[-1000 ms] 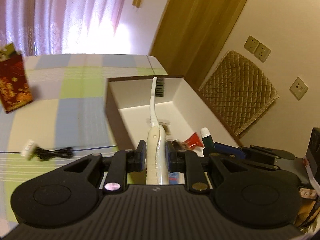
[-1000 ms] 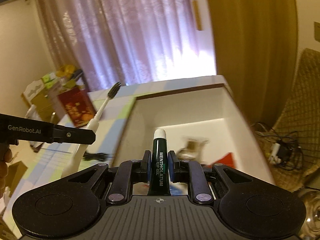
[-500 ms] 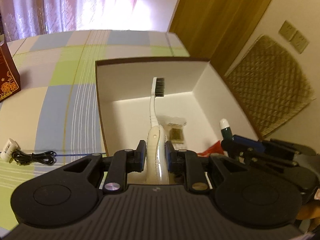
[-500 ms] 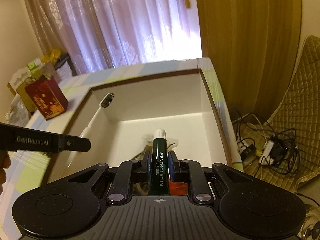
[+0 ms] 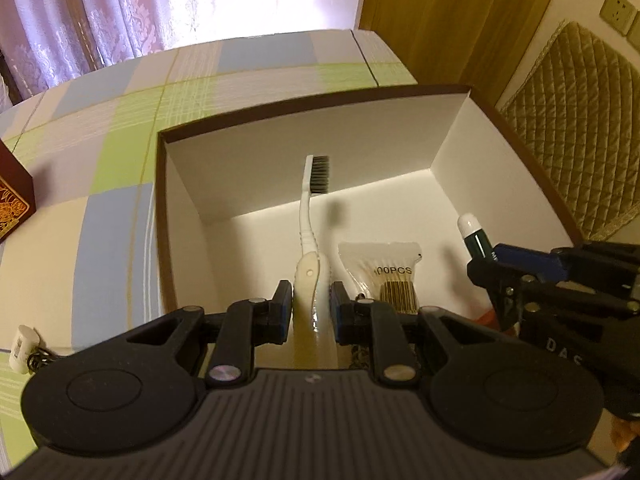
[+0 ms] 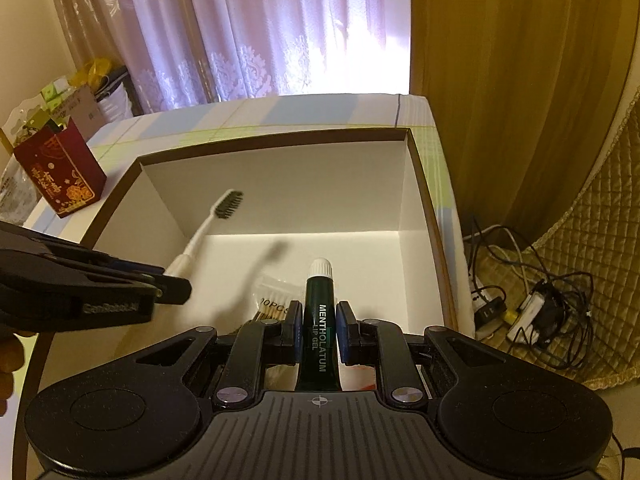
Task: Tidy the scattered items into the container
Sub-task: 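Open the left tool to drop the toothbrush while the right tool releases the lip gel tube, then move both tools back from the box toward the white bottle and black cable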
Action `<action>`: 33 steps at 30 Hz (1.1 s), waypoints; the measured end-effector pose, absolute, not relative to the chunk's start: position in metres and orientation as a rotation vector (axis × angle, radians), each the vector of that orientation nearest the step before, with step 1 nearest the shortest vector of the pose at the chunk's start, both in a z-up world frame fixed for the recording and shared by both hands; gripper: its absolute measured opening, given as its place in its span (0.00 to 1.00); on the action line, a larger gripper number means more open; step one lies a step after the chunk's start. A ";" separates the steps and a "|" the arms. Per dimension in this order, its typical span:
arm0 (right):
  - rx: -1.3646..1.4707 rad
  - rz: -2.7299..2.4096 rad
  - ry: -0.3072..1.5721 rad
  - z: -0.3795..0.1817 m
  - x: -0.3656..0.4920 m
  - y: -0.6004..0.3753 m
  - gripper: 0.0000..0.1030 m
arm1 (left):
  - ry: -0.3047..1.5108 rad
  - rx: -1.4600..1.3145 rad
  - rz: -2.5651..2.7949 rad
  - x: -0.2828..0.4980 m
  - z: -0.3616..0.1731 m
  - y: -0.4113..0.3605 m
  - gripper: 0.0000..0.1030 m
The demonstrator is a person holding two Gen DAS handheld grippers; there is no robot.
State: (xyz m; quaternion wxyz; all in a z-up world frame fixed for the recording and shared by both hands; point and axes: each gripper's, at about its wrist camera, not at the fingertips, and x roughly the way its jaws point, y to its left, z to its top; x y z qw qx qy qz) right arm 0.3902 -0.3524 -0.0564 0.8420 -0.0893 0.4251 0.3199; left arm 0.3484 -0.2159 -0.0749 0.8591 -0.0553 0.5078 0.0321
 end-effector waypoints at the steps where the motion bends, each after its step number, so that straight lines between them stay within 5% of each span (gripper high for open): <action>1: -0.189 0.678 0.897 -0.056 0.391 -0.352 0.19 | 1.066 -0.110 0.069 0.349 -0.076 -0.217 0.16; 11: -0.216 0.690 0.848 -0.052 0.392 -0.351 0.19 | 1.046 -0.078 0.074 0.351 -0.071 -0.219 0.21; 13: -0.222 0.702 0.841 -0.050 0.391 -0.351 0.19 | 1.043 -0.076 0.070 0.349 -0.067 -0.218 0.24; 15: -0.231 0.709 0.833 -0.048 0.389 -0.353 0.20 | 1.039 -0.069 0.083 0.347 -0.064 -0.218 0.40; 22: -0.243 0.712 0.807 -0.041 0.371 -0.361 0.21 | 1.026 -0.086 0.086 0.328 -0.050 -0.210 0.50; 23: -0.240 0.707 0.801 -0.039 0.367 -0.362 0.41 | 1.026 -0.088 0.083 0.324 -0.048 -0.210 0.51; 24: -0.236 0.697 0.778 -0.037 0.361 -0.364 0.92 | 1.024 -0.080 0.086 0.320 -0.045 -0.211 0.61; 25: -0.225 0.700 0.738 -0.033 0.354 -0.367 1.00 | 1.018 -0.068 0.089 0.316 -0.043 -0.213 0.61; 31: -0.226 0.717 0.718 -0.020 0.330 -0.369 1.00 | 0.986 -0.069 0.072 0.294 -0.027 -0.219 0.67; 33: -0.222 0.712 0.720 -0.018 0.325 -0.371 1.00 | 0.974 -0.061 0.085 0.285 -0.021 -0.220 0.79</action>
